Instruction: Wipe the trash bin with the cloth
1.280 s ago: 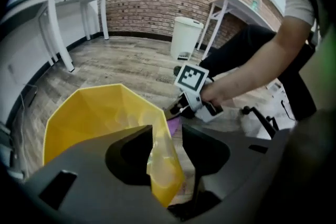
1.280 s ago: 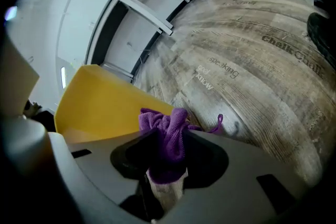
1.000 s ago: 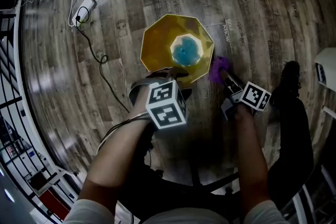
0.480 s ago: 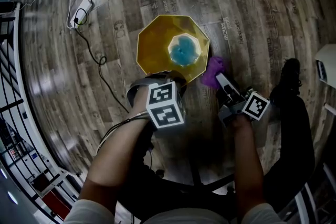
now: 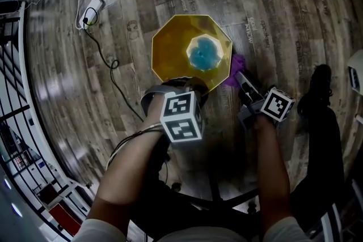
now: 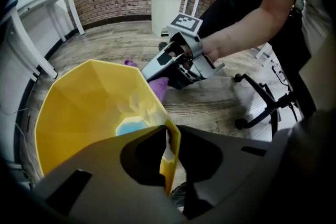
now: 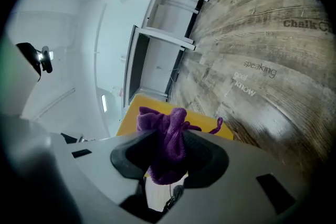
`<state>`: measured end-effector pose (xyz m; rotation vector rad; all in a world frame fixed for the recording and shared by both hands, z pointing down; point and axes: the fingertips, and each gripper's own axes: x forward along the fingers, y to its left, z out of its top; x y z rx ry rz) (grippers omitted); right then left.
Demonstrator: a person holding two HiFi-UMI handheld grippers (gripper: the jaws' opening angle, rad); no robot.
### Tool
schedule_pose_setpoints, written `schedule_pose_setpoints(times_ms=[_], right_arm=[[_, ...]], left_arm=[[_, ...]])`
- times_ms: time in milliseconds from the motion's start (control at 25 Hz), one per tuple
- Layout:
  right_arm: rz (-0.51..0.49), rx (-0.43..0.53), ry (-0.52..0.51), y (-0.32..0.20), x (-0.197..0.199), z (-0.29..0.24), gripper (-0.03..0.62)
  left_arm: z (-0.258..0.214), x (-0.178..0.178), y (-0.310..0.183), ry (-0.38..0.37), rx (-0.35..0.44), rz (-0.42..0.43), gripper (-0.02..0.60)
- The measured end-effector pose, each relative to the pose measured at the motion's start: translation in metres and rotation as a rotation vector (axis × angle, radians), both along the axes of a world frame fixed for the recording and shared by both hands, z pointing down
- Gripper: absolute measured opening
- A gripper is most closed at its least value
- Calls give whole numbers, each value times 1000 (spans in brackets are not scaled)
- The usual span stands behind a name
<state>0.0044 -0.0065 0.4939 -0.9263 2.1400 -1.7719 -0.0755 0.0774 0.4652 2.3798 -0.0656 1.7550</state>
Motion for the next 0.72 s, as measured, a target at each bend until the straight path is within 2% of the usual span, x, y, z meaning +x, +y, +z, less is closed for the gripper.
schedule_pose_setpoints(times_ms=[280,720], right_arm=[[-2,-109,128,-7,0,59,144],[-95,-212,357,-10,-8,132,144]], left_arm=[[-3,7,-1,25,-10,-11,37],[1,9,1,34,-20,-31,37]])
